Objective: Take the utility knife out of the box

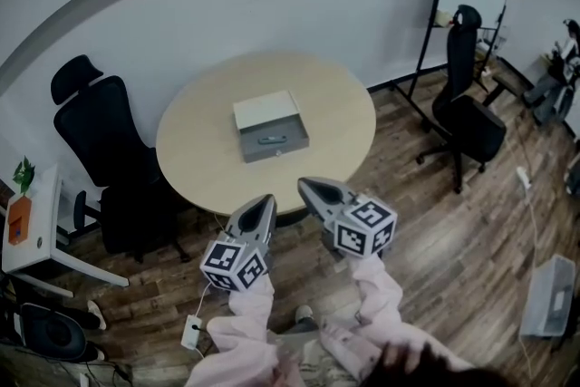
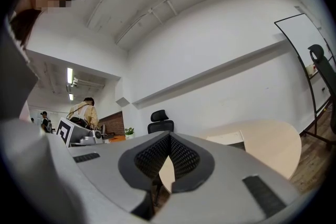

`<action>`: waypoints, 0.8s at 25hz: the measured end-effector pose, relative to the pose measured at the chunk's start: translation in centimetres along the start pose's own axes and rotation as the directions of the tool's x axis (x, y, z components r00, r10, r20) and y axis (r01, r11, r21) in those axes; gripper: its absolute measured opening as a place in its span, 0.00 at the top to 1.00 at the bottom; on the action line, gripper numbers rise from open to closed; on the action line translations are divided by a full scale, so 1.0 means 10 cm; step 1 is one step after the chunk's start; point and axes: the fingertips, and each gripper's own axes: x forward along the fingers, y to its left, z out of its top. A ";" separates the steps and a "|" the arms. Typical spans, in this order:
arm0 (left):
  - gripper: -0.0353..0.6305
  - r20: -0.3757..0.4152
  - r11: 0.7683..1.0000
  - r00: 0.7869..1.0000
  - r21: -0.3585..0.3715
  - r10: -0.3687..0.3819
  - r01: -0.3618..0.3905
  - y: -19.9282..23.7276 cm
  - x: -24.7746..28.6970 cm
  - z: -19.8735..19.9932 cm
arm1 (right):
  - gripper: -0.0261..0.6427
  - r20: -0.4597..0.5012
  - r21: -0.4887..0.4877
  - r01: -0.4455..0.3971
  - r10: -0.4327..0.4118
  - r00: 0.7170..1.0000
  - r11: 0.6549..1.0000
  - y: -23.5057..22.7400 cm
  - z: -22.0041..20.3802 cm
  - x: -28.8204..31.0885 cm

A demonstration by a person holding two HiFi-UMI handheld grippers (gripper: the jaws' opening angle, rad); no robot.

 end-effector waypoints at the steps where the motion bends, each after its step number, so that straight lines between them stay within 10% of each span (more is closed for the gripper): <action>1: 0.93 -0.001 1.000 1.000 -0.003 -0.003 0.003 0.04 0.03 0.00 | 0.98 -0.005 -0.002 0.001 -0.001 1.000 1.000 -0.02 0.00 0.04; 20: 0.93 -0.017 0.997 0.996 -0.001 -0.083 0.083 0.36 0.42 0.01 | 0.98 -0.002 0.021 0.058 -0.058 0.998 0.998 -0.36 -0.06 0.35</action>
